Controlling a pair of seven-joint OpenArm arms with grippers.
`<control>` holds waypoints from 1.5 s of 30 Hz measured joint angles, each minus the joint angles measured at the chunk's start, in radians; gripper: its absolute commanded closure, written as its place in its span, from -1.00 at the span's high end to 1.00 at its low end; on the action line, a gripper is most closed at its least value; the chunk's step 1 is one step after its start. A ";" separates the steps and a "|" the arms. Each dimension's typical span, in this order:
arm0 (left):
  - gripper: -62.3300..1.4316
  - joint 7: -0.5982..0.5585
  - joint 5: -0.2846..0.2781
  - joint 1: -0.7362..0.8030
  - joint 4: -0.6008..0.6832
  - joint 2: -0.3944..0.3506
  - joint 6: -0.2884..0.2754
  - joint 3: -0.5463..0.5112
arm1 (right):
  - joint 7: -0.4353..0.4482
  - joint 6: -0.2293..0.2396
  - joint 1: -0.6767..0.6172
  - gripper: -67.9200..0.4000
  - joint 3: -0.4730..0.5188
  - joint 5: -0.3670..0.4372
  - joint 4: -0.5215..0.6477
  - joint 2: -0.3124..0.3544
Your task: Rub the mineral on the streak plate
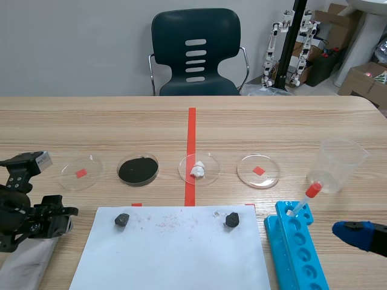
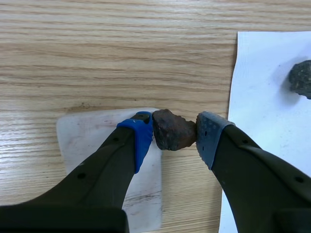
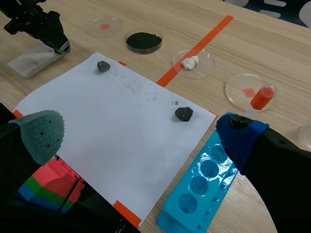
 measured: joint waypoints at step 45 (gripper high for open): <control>-0.59 -0.586 0.395 0.367 0.343 -0.050 0.247 -0.087 | 0.000 0.000 0.002 1.00 0.000 0.000 0.000 0.000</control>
